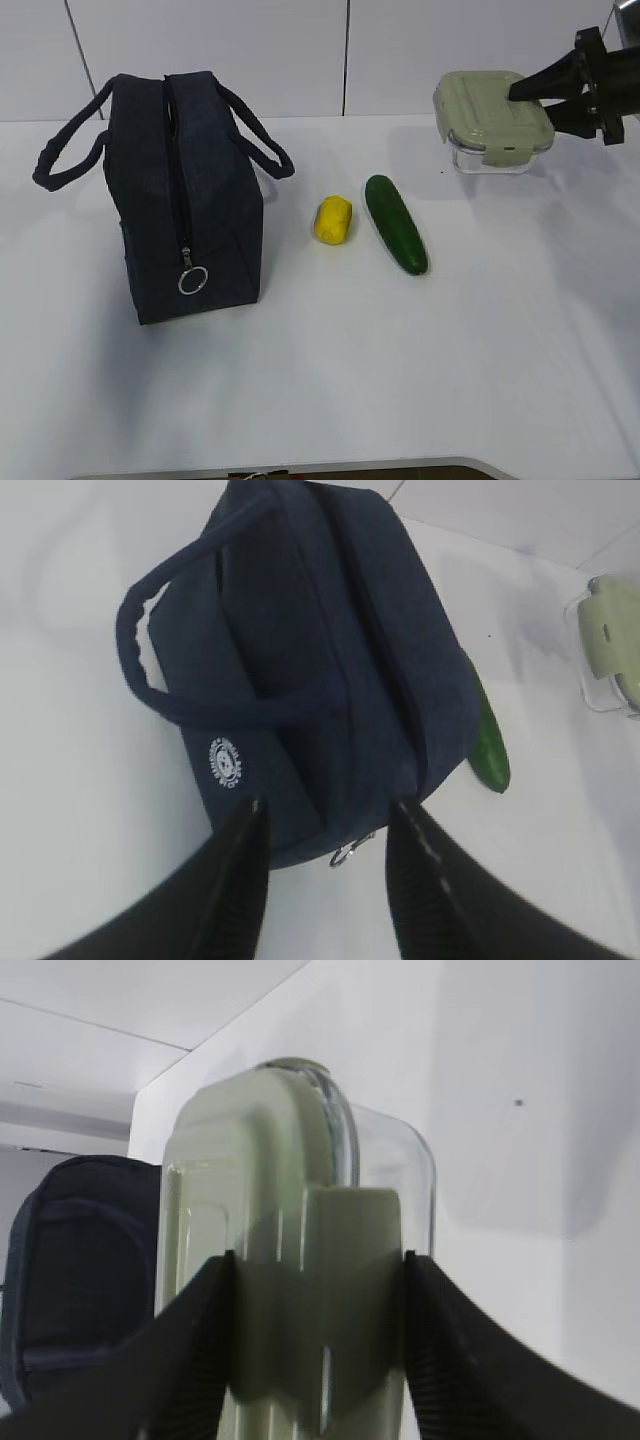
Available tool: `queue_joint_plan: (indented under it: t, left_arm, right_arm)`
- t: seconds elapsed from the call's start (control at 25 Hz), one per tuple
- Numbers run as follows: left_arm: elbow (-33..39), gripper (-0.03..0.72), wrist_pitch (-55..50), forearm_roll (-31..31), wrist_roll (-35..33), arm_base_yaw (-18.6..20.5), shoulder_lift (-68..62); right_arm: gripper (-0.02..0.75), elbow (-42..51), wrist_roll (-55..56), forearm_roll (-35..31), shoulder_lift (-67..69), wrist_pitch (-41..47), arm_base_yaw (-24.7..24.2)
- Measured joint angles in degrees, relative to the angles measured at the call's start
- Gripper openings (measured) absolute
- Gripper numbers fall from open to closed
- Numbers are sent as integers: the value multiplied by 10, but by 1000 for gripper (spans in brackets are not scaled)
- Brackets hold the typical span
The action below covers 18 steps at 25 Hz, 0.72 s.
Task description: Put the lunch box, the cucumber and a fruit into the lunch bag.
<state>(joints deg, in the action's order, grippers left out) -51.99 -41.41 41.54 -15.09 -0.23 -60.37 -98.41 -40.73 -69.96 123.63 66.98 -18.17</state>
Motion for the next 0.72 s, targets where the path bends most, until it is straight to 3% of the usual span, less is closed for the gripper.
queue_joint_plan:
  t: [0.48,0.72]
  left_arm:
    - [-101,285,-36,96,-47,0,-185]
    - [-104,285,-43,195,-101,0,-255]
  right_arm:
    - [377,-10,6,-38,-11,2,64]
    - [377,-38,8,-47,-11,3,96]
